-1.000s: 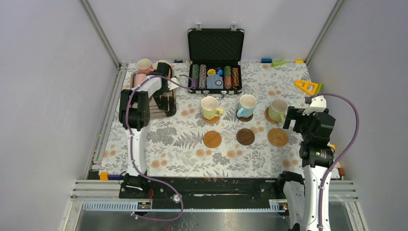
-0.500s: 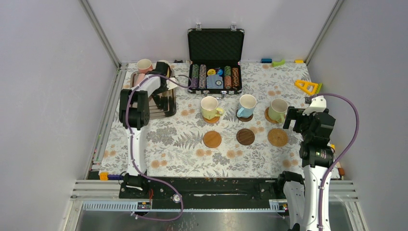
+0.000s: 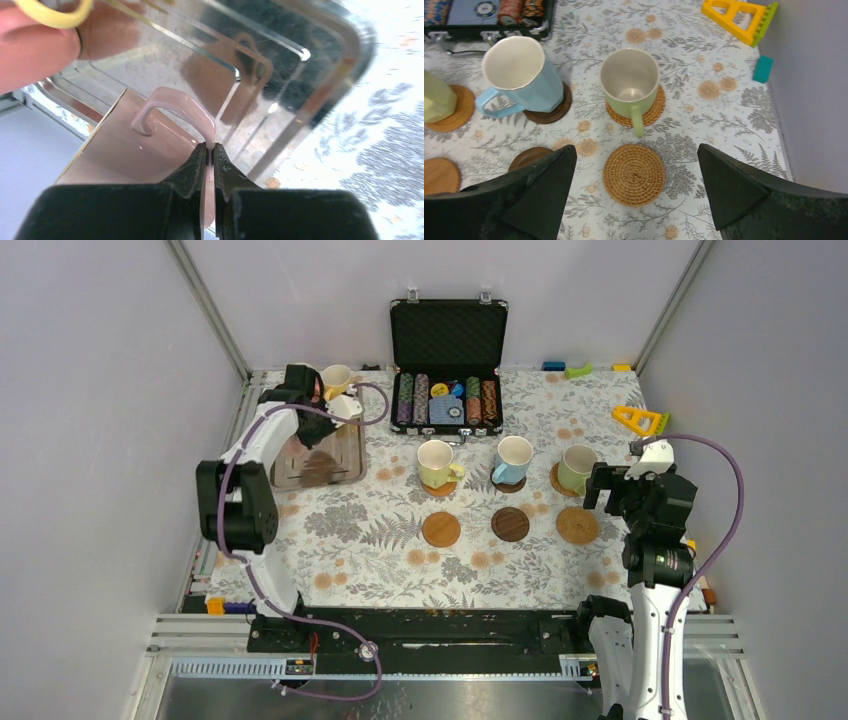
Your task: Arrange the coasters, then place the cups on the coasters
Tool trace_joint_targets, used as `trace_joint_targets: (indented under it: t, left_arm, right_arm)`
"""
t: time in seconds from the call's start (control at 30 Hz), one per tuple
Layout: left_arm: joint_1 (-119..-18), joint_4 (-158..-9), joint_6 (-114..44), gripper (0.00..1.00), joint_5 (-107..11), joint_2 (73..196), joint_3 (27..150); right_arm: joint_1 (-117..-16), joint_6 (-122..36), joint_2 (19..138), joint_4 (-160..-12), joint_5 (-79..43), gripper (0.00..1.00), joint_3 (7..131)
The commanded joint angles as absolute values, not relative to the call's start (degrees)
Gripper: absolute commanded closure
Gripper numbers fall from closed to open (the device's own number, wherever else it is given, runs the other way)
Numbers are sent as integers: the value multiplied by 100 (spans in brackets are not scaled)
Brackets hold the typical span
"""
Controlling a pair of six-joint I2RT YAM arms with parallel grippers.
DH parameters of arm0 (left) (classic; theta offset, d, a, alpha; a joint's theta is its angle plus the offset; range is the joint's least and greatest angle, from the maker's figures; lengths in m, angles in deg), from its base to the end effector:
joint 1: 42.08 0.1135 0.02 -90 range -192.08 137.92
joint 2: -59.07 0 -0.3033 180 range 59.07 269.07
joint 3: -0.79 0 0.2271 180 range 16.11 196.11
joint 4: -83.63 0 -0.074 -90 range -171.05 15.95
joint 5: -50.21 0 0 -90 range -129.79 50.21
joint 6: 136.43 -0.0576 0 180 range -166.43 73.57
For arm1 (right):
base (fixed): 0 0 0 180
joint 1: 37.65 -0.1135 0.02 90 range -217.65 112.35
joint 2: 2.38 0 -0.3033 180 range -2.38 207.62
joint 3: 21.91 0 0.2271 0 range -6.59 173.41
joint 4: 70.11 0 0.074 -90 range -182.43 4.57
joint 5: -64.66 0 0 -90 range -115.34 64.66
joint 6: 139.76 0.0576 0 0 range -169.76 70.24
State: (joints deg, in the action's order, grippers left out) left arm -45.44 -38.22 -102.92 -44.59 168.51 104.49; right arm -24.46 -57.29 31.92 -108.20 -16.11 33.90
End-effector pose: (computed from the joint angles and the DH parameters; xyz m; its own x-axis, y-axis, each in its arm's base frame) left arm 0.4038 -0.0285 0.2588 -0.4155 0.8567 -0.3056 0.8000 0.5041 0.3255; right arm 0.1054 -0.0152 0.3303 -0.2853 -0.0660 -0.9562 0.0385 0.9960 -0.0802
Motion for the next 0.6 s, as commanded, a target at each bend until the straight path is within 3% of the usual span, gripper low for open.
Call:
trace_joint_targets:
  t: [0.0, 0.3, 0.57]
  left_arm:
    - [-4568, -3881, -10334, 100, -5527, 15657, 10130]
    - [-4575, -2599, -10777, 100, -7250, 14575, 9809]
    - [-5196, -1272, -11184, 100, -8184, 13865, 9809]
  right_arm:
    - [-2420, -5698, 3140, -10603, -517, 1, 3422]
    - [-2477, -5530, 3647, -10402, 3248, 5, 4029]
    - [-3818, -6462, 4228, -10272, 3353, 5, 4818]
